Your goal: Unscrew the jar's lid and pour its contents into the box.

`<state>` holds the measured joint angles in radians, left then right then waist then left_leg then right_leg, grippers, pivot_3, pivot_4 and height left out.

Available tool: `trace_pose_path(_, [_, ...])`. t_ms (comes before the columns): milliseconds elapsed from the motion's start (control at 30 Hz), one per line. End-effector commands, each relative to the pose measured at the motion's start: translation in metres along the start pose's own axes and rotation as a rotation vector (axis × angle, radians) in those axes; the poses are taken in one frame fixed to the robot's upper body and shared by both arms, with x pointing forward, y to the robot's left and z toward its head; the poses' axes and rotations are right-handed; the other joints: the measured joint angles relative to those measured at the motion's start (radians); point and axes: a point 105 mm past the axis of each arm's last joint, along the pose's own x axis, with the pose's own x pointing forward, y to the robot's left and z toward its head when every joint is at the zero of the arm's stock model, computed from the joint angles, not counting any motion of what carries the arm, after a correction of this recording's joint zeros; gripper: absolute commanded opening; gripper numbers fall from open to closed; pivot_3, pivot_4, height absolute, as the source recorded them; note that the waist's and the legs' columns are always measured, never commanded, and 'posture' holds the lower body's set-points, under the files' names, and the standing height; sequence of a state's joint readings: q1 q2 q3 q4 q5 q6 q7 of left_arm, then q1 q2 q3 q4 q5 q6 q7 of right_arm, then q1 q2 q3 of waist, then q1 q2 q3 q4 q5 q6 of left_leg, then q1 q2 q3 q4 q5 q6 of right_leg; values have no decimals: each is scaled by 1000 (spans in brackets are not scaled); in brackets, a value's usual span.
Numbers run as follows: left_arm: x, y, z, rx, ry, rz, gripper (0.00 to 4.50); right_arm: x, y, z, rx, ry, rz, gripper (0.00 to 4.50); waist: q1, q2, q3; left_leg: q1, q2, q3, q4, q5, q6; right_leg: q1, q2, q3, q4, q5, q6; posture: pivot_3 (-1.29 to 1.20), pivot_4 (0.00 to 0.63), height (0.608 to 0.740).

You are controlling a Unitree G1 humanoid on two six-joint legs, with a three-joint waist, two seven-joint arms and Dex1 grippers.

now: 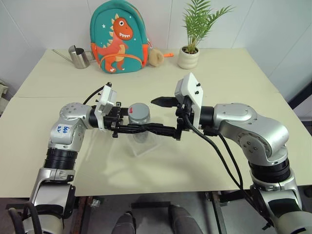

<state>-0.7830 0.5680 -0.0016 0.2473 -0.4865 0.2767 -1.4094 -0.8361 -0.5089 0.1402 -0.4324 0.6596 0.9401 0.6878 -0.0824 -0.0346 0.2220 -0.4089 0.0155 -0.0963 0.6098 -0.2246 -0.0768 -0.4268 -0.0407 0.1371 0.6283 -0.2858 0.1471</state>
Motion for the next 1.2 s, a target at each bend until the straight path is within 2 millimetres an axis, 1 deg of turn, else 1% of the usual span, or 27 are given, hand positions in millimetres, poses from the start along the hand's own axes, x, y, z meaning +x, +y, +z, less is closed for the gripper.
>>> trace_pose_path(33, [1,3,14,67,-5,-9,2029,-10,6,15,-48,-43,10,4472,0,0,0,0,0,0,0,0,0,0,0,0,0,0,0,0,150,740])
trace_pose_path(167, [1,4,13,70,-2,-10,2029,-12,7,23,-52,-63,14,4472,0,0,0,0,0,0,0,0,0,0,0,0,0,0,0,0,150,740])
trace_pose_path(300, [2,4,12,73,0,-17,2029,-7,7,32,-50,-99,15,4472,0,0,0,0,0,0,0,0,0,0,0,0,0,0,0,0,150,740])
trace_pose_path(533, [6,4,11,77,-1,-36,2029,12,6,40,-31,-152,14,4472,0,0,0,0,0,0,0,0,0,0,0,0,0,0,0,0,150,740])
trace_pose_path(600, [8,5,13,78,-4,-40,2029,21,7,42,-26,-163,20,4472,0,0,0,0,0,0,0,0,0,0,0,0,0,0,0,0,150,740])
trace_pose_path(700, [8,6,15,79,-7,-42,2029,30,6,41,-22,-166,22,4472,-1,0,0,0,0,0,0,0,0,0,0,0,0,0,0,0,150,740])
trace_pose_path(867, [8,6,15,79,-7,-39,2029,38,6,38,-24,-165,35,4472,-1,0,0,0,0,0,1,0,0,0,0,0,1,0,0,0,150,740])
trace_pose_path(1033, [7,5,13,81,-3,-36,2029,40,4,32,-18,-152,31,4472,-1,0,0,0,0,0,0,0,0,0,0,0,1,0,0,0,150,740])
trace_pose_path(1200, [7,4,13,80,-5,-35,2029,37,2,31,-24,-142,23,4472,-1,0,0,0,0,0,0,0,0,0,0,0,1,0,0,0,150,740])
